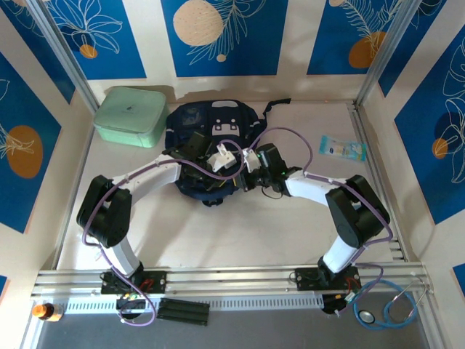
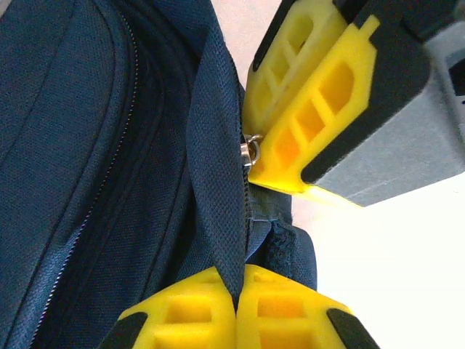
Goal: Pack the student bag
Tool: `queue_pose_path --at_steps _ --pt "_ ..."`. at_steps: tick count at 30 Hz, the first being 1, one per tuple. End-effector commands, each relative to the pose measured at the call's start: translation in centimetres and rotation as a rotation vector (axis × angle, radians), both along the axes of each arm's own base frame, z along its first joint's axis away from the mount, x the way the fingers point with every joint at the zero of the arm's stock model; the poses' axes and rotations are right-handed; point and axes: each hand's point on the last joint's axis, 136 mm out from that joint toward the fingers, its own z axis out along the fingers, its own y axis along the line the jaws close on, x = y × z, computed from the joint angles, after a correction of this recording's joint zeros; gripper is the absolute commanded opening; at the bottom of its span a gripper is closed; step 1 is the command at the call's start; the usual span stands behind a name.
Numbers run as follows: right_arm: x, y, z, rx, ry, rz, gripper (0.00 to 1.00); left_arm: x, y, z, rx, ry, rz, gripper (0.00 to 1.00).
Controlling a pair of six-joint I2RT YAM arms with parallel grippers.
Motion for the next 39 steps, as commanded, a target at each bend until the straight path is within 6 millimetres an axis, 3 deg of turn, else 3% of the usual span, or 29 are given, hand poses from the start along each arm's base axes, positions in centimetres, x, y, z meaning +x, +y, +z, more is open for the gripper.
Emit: queue_pose_path --at_steps 1,7,11,18,31,34,39 --pt "1.3 -2.8 -0.4 -0.093 -0.03 -0.144 0.08 0.1 -1.0 3.1 -0.044 -0.063 -0.03 0.0" --pt "2.1 -7.5 -1.1 -0.182 -0.01 -0.35 0.07 -0.3 0.0 2.2 0.007 -0.058 -0.02 0.0" --pt "3.2 -9.2 -1.6 -0.214 0.023 -0.43 0.07 -0.6 0.1 2.0 0.008 -0.046 -0.021 0.0" --pt "6.6 -10.5 -2.3 -0.226 0.071 -0.438 0.09 -1.5 0.4 1.9 0.013 -0.022 -0.042 0.0" --pt "14.1 -11.9 -2.9 -0.138 0.184 -0.412 0.14 -6.4 1.3 1.6 -0.03 0.128 -0.09 0.0" --pt "14.3 -11.9 -2.8 -0.122 0.242 -0.442 0.14 -7.3 1.4 1.6 -0.043 0.15 -0.1 0.0" --pt "11.4 -11.3 -0.5 -0.035 0.242 -0.41 0.21 -7.7 1.3 2.4 -0.065 0.158 -0.097 0.03"
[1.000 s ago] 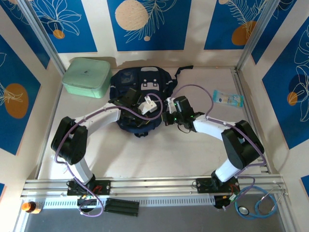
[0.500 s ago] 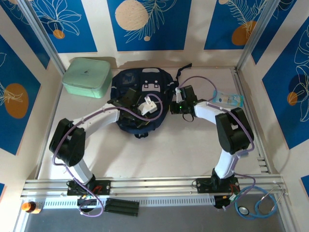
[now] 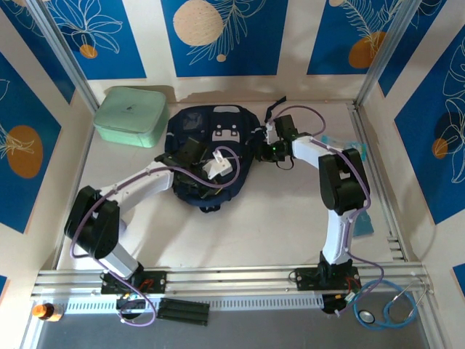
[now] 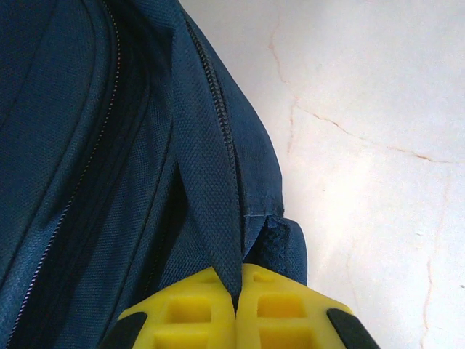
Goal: Pack the student bag
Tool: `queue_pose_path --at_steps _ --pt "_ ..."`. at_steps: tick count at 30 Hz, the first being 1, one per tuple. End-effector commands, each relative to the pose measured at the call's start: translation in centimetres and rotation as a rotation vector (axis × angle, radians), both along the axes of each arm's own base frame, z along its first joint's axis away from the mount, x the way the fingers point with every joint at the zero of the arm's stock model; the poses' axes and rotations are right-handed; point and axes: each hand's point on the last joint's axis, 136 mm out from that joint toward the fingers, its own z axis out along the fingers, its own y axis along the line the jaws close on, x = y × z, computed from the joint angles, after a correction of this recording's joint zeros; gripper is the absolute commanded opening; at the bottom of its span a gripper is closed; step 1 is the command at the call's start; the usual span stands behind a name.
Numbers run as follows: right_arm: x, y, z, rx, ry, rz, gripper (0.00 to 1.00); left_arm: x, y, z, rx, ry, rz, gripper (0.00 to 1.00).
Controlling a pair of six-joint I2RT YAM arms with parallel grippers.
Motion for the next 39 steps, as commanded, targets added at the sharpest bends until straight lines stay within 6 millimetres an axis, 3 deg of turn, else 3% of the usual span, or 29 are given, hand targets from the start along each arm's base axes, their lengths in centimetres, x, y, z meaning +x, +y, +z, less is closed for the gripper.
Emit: queue_pose_path --at_steps 1,4,7,11,17,23,28,33,39 --pt "-0.8 -2.0 3.4 0.051 -0.049 -0.064 0.25 -3.6 0.1 1.8 -0.055 0.114 -0.038 0.16" --pt "-4.4 -1.3 6.0 0.12 -0.053 -0.036 0.47 -2.8 0.3 3.3 -0.062 0.051 -0.018 0.46" --pt "-7.1 -1.8 7.3 0.121 -0.067 -0.077 0.64 -0.9 0.7 4.5 -0.035 -0.063 0.022 0.65" --pt "-9.3 -3.2 8.5 0.123 -0.12 -0.139 0.75 1.7 1.2 4.5 0.038 -0.174 0.041 0.73" --pt "-10.8 -4.0 8.9 0.13 -0.144 -0.179 0.79 3.8 0.1 1.5 0.211 -0.193 -0.066 0.74" --pt "-11.0 -3.9 8.8 0.153 -0.131 -0.191 0.79 5.8 -0.1 -1.0 0.361 -0.222 -0.139 0.68" --pt "-10.9 -3.7 8.6 0.167 -0.116 -0.198 0.79 5.0 0.2 -3.0 0.431 -0.151 -0.248 0.69" --pt "-10.5 -3.5 8.5 0.177 -0.108 -0.202 0.79 7.0 1.3 -3.9 0.549 -0.191 -0.237 0.38" --pt "-8.7 -2.5 8.8 0.239 -0.109 -0.186 0.78 6.7 -0.7 -1.0 0.417 -0.189 -0.224 0.14"
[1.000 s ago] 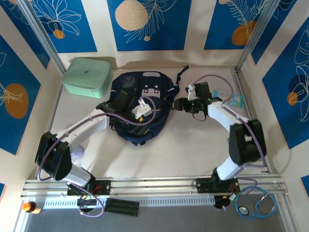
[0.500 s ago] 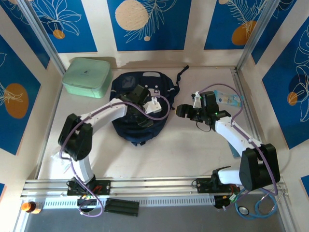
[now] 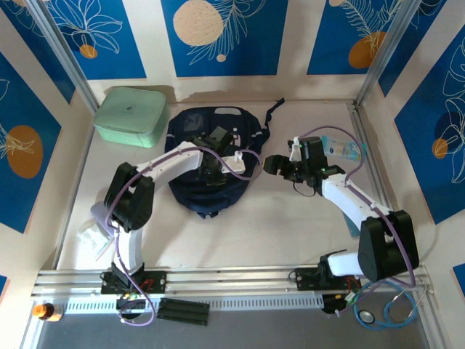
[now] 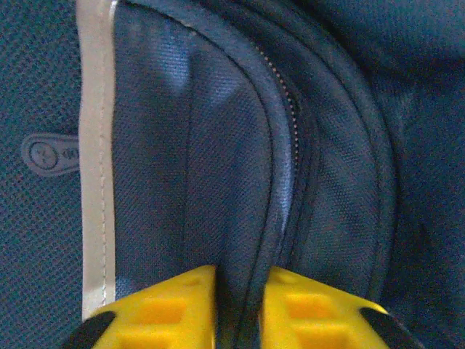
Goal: Pack the student bag
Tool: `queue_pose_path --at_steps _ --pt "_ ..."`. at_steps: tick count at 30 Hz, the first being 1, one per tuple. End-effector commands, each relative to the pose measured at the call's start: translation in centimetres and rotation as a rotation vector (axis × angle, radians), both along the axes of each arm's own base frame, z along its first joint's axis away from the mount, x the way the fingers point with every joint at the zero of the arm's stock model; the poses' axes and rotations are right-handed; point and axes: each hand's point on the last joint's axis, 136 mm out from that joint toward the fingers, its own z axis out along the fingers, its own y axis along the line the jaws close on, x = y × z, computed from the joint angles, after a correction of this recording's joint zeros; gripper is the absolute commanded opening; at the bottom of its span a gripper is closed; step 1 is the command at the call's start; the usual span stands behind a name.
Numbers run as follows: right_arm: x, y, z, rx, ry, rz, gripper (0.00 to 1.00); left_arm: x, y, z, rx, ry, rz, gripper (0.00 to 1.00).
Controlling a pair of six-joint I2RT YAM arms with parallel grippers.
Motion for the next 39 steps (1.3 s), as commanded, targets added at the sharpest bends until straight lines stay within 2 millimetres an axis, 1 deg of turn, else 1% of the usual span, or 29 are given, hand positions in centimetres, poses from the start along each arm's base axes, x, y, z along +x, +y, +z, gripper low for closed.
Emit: queue_pose_path --at_steps 1,4,7,9,10,13,15,17,19,21,25,28,32,34,39 --pt "1.9 1.2 1.0 0.069 -0.019 0.03 0.77 0.2 -0.7 2.7 -0.051 -0.022 0.003 0.09" --pt "4.1 2.4 1.3 0.12 -0.004 0.067 0.75 0.0 -0.4 3.9 -0.07 -0.044 0.017 0.01" --pt "6.4 4.1 2.3 0.182 -0.022 0.116 0.74 -0.6 -0.4 5.4 -0.129 -0.066 0.034 0.0" --pt "8.0 4.9 2.8 0.214 -0.029 0.121 0.74 -0.8 -0.4 6.6 -0.186 -0.093 0.049 0.0" --pt "9.1 5.1 2.8 0.228 -0.029 0.112 0.74 -1.0 -0.4 7.2 -0.221 -0.107 0.058 0.0" --pt "11.9 5.8 2.3 0.261 -0.008 0.099 0.71 -1.4 -0.3 8.7 -0.321 -0.133 0.082 0.0" --pt "13.6 6.2 1.7 0.268 0.01 0.099 0.68 -1.7 -0.1 9.2 -0.372 -0.141 0.091 0.0" --pt "14.8 6.8 1.2 0.27 0.022 0.114 0.65 -2.1 0.0 9.3 -0.4 -0.136 0.096 0.0" --pt "15.5 7.3 0.3 0.256 0.05 0.137 0.62 -2.3 0.2 9.0 -0.404 -0.125 0.106 0.0" --pt "15.4 7.5 -0.7 0.229 0.077 0.157 0.6 -2.5 0.4 8.6 -0.398 -0.113 0.111 0.0" --pt "14.0 7.6 -2.8 0.194 0.127 0.194 0.6 -2.8 0.5 8.3 -0.4 -0.105 0.113 0.0" --pt "13.0 7.5 -3.9 0.179 0.162 0.221 0.59 -2.8 0.4 8.2 -0.406 -0.102 0.11 0.0" --pt "11.6 7.9 -4.4 0.184 0.198 0.273 0.59 -2.8 0.3 8.0 -0.405 -0.095 0.109 0.0" --pt "11.0 8.2 -4.4 0.198 0.205 0.31 0.58 -2.8 0.3 7.9 -0.406 -0.092 0.108 0.0" --pt "10.3 8.0 -4.7 0.176 0.223 0.328 0.55 -2.8 0.3 7.8 -0.403 -0.089 0.111 0.0"
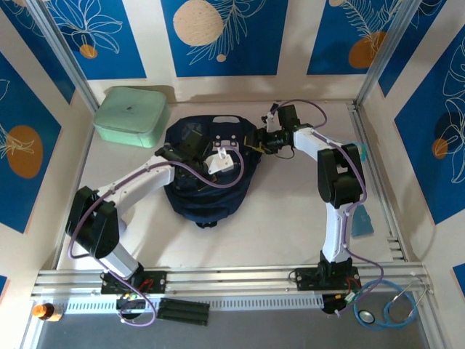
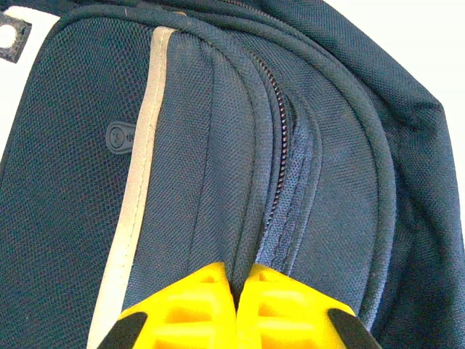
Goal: Pack the student bag
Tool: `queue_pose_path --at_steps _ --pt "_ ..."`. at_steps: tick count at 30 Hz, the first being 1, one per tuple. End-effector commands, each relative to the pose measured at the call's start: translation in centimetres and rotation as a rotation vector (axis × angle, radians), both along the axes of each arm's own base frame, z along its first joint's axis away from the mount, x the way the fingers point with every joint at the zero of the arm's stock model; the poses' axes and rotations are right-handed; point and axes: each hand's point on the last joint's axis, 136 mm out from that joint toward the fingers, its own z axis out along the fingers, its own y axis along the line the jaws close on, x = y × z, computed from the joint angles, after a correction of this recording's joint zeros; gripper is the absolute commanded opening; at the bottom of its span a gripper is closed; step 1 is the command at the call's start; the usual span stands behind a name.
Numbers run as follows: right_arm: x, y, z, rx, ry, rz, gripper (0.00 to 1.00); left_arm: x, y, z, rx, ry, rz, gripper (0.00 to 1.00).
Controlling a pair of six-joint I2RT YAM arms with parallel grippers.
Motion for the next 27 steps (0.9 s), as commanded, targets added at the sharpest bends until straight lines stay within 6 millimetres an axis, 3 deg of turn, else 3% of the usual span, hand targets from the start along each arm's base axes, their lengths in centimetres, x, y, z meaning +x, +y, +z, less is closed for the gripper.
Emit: queue_pose_path --at_steps 1,13,19,24,27 --pt "-1.8 0.6 -0.8 0.009 0.057 0.067 0.54 0.5 -1.1 2.4 -0.102 -0.041 -0.006 0.0" --pt "-0.9 0.1 -0.4 -0.04 0.025 0.04 0.2 0.3 -1.2 2.8 -0.115 -0.042 -0.012 0.0" --pt "-0.7 -0.2 0.6 -0.088 -0.028 0.045 0.09 0.2 -1.1 2.8 -0.114 -0.041 -0.012 0.0" --pt "-1.0 -0.2 2.5 -0.09 -0.102 0.061 0.0 0.8 -0.7 2.8 -0.099 -0.046 0.029 0.0" --pt "-1.9 0.3 4.2 -0.04 -0.174 0.085 0.0 1.3 -0.8 3.4 -0.136 -0.032 0.06 0.0"
